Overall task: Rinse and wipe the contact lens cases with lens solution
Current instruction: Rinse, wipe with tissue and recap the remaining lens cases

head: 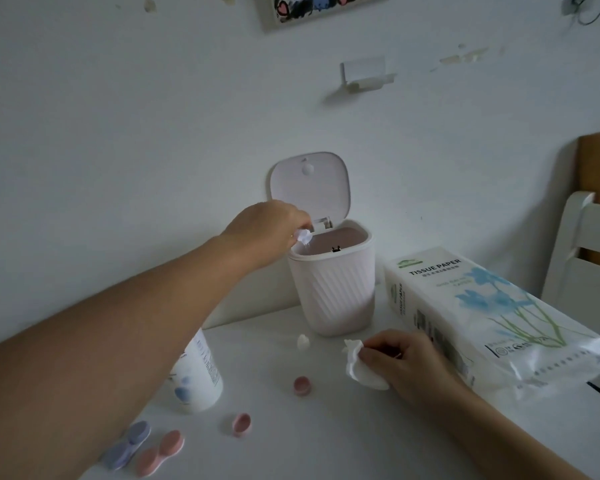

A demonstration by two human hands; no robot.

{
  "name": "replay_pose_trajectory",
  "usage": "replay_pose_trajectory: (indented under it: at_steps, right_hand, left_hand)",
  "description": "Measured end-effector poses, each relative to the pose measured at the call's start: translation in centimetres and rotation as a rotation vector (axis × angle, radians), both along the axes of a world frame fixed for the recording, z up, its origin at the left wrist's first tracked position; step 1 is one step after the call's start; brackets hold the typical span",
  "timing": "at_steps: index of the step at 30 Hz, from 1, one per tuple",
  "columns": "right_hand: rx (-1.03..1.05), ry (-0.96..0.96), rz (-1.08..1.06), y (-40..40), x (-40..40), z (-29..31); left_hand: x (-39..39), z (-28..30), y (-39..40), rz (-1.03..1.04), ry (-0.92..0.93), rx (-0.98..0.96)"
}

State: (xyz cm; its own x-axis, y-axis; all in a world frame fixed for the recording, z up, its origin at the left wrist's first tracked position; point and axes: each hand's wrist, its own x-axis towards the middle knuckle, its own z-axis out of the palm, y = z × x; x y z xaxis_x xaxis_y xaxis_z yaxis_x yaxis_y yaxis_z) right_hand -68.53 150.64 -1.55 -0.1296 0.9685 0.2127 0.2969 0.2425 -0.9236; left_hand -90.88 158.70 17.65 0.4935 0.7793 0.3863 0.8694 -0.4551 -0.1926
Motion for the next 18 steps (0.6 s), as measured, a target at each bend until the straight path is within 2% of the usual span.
replay_pose_trajectory:
  at_steps: [7, 18]
  right_hand:
    - [-0.044, 0.056, 0.010, -0.2, 0.0, 0.4]
    - [-0.036, 0.066, 0.039, -0.3, 0.1, 0.5]
  left_hand:
    - [0.2, 0.4, 0.0, -0.126, 0.282, 0.181]
    - [0.9, 1.4, -0.4, -0.088, 0.516, 0.264]
